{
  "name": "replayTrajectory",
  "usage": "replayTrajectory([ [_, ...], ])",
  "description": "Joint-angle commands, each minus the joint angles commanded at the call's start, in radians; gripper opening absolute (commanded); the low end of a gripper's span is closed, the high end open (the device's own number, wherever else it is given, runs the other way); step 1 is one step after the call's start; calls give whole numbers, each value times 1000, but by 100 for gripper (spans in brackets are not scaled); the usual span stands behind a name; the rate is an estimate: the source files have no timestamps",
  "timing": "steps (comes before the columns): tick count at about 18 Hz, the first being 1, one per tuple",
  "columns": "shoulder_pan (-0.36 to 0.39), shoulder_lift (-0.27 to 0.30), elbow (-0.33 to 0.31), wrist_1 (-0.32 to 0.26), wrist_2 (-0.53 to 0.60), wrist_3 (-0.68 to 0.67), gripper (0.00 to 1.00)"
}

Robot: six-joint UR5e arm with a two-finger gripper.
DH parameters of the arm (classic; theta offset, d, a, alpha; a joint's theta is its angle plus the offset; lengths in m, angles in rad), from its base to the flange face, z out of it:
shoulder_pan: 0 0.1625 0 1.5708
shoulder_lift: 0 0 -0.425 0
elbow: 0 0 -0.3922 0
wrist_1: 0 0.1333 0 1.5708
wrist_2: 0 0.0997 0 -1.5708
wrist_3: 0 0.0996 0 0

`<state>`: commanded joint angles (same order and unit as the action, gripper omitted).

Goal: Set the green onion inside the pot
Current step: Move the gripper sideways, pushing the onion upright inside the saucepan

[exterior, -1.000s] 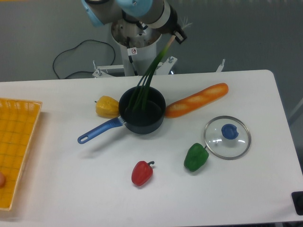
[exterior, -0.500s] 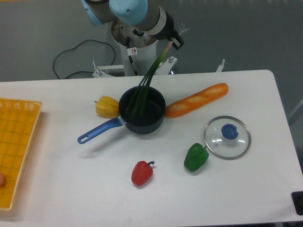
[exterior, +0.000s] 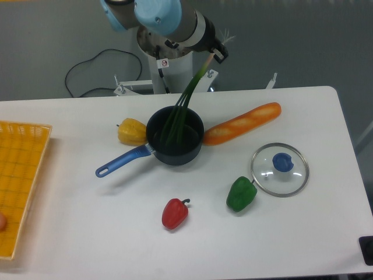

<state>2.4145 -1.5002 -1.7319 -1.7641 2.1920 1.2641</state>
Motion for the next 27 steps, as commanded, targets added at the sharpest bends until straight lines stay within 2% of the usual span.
replayTrajectory([
  [8, -55, -51, 23, 26, 15, -55, 15],
  [12, -71, -51, 18, 25, 15, -55, 15],
  [27, -101, 28, -12, 2, 15, -42, 15],
])
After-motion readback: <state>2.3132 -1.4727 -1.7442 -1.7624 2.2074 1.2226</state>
